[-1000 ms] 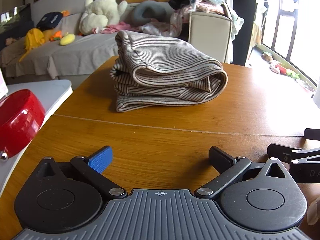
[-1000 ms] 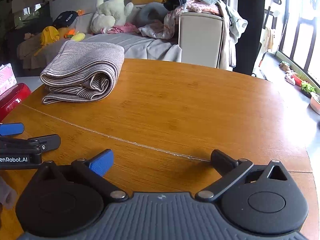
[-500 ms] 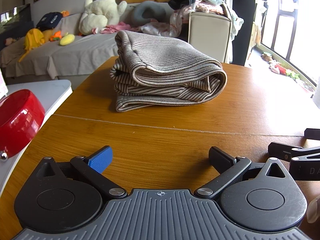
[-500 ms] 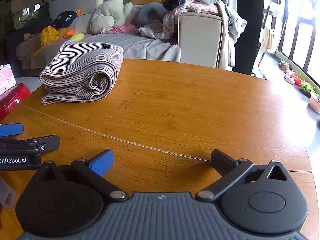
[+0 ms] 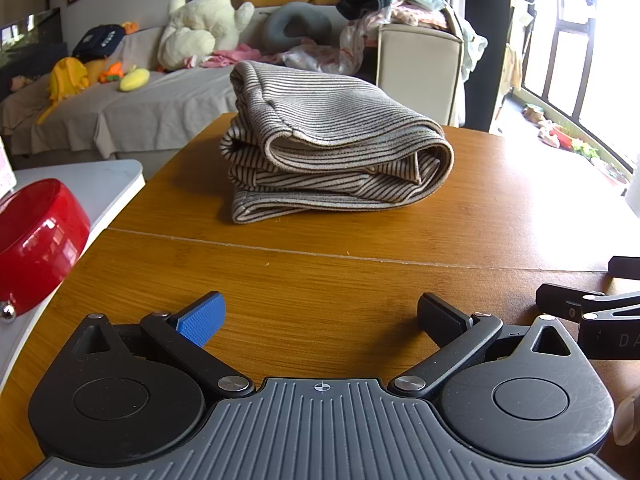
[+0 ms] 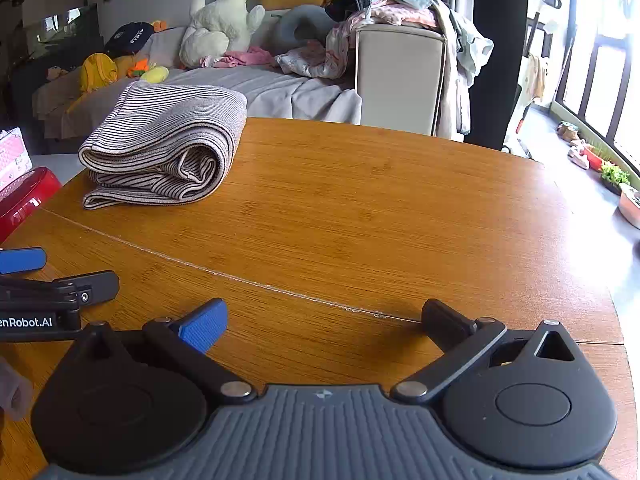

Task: Fold clothes

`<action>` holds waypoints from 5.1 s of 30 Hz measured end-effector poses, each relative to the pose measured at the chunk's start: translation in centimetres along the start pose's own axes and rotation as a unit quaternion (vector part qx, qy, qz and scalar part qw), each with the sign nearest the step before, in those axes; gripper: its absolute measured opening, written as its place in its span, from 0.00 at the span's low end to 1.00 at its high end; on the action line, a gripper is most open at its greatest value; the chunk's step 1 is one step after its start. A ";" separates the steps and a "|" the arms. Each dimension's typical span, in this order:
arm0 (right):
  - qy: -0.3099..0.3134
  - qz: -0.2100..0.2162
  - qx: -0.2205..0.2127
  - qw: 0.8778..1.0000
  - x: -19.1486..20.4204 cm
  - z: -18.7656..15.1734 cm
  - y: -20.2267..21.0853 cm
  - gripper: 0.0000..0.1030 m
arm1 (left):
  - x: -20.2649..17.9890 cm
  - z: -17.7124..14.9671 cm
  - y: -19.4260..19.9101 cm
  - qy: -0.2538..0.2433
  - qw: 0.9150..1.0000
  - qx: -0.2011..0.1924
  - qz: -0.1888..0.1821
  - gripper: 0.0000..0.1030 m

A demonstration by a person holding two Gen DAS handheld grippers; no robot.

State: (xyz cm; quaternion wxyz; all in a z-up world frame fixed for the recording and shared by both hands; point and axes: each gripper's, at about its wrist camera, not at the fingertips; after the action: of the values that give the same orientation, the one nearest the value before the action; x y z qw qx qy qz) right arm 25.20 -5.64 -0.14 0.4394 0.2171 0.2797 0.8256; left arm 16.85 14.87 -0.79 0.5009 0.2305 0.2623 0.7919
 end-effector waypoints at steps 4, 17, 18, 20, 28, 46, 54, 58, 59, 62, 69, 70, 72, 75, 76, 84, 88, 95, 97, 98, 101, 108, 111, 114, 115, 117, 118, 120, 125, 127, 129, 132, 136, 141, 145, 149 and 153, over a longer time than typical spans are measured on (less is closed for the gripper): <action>0.002 0.002 0.001 1.000 0.0 0.0 0.0 1.00 | 0.0 0.0 0.0 0.000 1.000 0.000 0.000 1.00; 0.005 0.006 0.001 1.000 0.1 0.2 -0.1 1.00 | 0.0 0.0 0.0 0.000 1.000 0.000 0.001 1.00; 0.005 0.006 0.001 1.000 0.1 0.2 -0.1 1.00 | 0.0 0.0 0.0 0.000 1.000 0.000 0.001 1.00; 0.006 0.006 0.000 1.000 0.1 0.2 -0.1 1.00 | 0.0 0.0 0.0 0.000 1.000 0.000 0.001 1.00; 0.003 0.003 -0.001 1.000 0.0 0.2 -0.1 1.00 | 0.2 0.0 0.1 0.004 1.000 0.000 0.005 1.00; 0.002 0.003 -0.001 1.000 -0.2 0.2 -0.2 1.00 | 0.1 -0.1 0.2 0.006 1.000 0.000 0.006 1.00; 0.002 0.003 -0.001 1.000 -0.2 0.2 -0.2 1.00 | 0.1 -0.1 0.2 0.006 1.000 0.000 0.006 1.00; 0.002 0.003 -0.001 1.000 -0.2 0.2 -0.2 1.00 | 0.1 -0.1 0.2 0.006 1.000 0.000 0.006 1.00; 0.002 0.003 -0.001 1.000 -0.2 0.2 -0.2 1.00 | 0.1 -0.1 0.3 0.006 1.000 0.000 0.006 1.00; 0.002 0.003 -0.001 1.000 -0.3 0.3 -0.2 1.00 | 0.1 -0.1 0.3 0.006 1.000 0.000 0.006 1.00; 0.002 0.003 -0.001 1.000 -0.3 0.2 -0.1 1.00 | 0.1 -0.2 0.2 0.006 1.000 0.000 0.006 1.00; 0.002 0.003 -0.001 1.000 -0.3 0.2 -0.1 1.00 | 0.1 -0.1 0.2 0.006 1.000 0.000 0.006 1.00; 0.002 0.003 -0.001 1.000 -0.3 0.2 -0.1 1.00 | 0.1 -0.1 0.2 0.006 1.000 0.000 0.006 1.00; 0.002 0.002 -0.001 1.000 -0.2 0.2 -0.1 1.00 | 0.1 -0.1 0.2 0.006 1.000 0.000 0.006 1.00; 0.002 0.002 -0.001 1.000 -0.2 0.2 -0.1 1.00 | 0.1 -0.1 0.3 0.006 1.000 0.000 0.006 1.00; 0.002 0.003 -0.001 1.000 -0.3 0.3 -0.1 1.00 | 0.1 -0.2 0.3 0.006 1.000 0.000 0.006 1.00; 0.002 0.002 -0.001 1.000 -0.2 0.2 -0.1 1.00 | 0.1 -0.2 0.3 0.006 1.000 0.000 0.006 1.00; 0.001 0.002 -0.001 1.000 -0.2 0.3 -0.1 1.00 | 0.1 -0.2 0.3 0.006 1.000 0.000 0.006 1.00; 0.001 0.002 -0.001 1.000 -0.2 0.3 -0.1 1.00 | 0.1 -0.2 0.3 0.006 1.000 0.000 0.006 1.00; 0.001 0.002 -0.001 1.000 -0.2 0.3 -0.1 1.00 | 0.1 -0.2 0.3 0.006 1.000 0.000 0.006 1.00; 0.001 0.002 -0.001 1.000 -0.2 0.3 -0.1 1.00 | 0.1 -0.2 0.3 0.006 1.000 0.000 0.006 1.00; 0.001 0.002 -0.001 1.000 -0.2 0.2 -0.1 1.00 | 0.1 -0.2 0.3 0.006 1.000 0.000 0.006 1.00; 0.001 0.002 -0.001 1.000 -0.2 0.2 -0.1 1.00 | 0.1 -0.2 0.3 0.006 1.000 0.000 0.006 1.00; 0.001 0.002 -0.001 1.000 -0.2 0.2 -0.1 1.00 | 0.1 -0.2 0.3 0.006 1.000 0.000 0.006 1.00; 0.001 0.002 -0.001 1.000 -0.2 0.2 -0.1 1.00 | 0.1 -0.2 0.3 0.006 1.000 0.000 0.006 1.00; 0.001 0.002 -0.001 1.000 -0.2 0.3 -0.1 1.00 | 0.1 -0.2 0.3 0.006 1.000 0.000 0.006 1.00; 0.001 0.002 -0.001 1.000 -0.2 0.3 -0.1 1.00 | 0.1 -0.2 0.3 0.006 1.000 0.000 0.006 1.00; 0.001 0.002 -0.001 1.000 -0.2 0.3 -0.1 1.00 | 0.1 -0.2 0.3 0.006 1.000 0.000 0.006 1.00; 0.001 0.002 -0.001 1.000 -0.2 0.3 -0.1 1.00 | 0.1 -0.2 0.4 0.006 1.000 0.000 0.005 1.00; 0.001 0.002 -0.001 1.000 -0.2 0.3 -0.1 1.00 | 0.1 -0.2 0.4 0.006 1.000 0.000 0.004 1.00; 0.001 0.002 -0.001 1.000 -0.2 0.3 -0.1 1.00 | 0.2 -0.2 0.4 0.005 1.000 0.001 0.003 1.00; 0.001 0.002 -0.001 1.000 -0.2 0.2 -0.1 1.00 | 0.2 -0.2 0.4 0.006 1.000 0.001 0.002 1.00; 0.001 0.002 -0.001 1.000 -0.2 0.2 -0.1 1.00 | 0.2 -0.2 0.4 0.007 1.000 0.000 0.002 1.00; 0.001 0.001 -0.001 1.000 -0.2 0.2 -0.1 1.00 | 0.4 -0.2 0.4 0.010 1.000 -0.002 -0.004 1.00; 0.001 0.001 -0.001 1.000 -0.2 0.2 0.0 1.00 | 0.4 -0.2 0.4 0.010 1.000 -0.001 -0.004 1.00; 0.000 -0.001 -0.001 1.000 -0.2 0.2 0.1 1.00 | 0.4 -0.2 0.3 0.008 1.000 -0.001 -0.003 1.00; 0.000 -0.002 -0.001 1.000 -0.1 0.2 0.1 1.00 | 0.5 -0.3 0.3 0.008 1.000 -0.001 -0.003 1.00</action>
State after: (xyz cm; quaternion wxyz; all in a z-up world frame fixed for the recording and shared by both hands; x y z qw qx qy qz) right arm 25.30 -5.70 0.04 0.4412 0.2161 0.2795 0.8250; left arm 16.30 15.14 -0.75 0.5018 0.2230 0.2663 0.7922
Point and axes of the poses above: each gripper's, at about its wrist camera, not at the fingertips, and y roughly against the way its jaws point, x to its left, z to its top, and after that the axes turned 9 degrees about z, right-handed
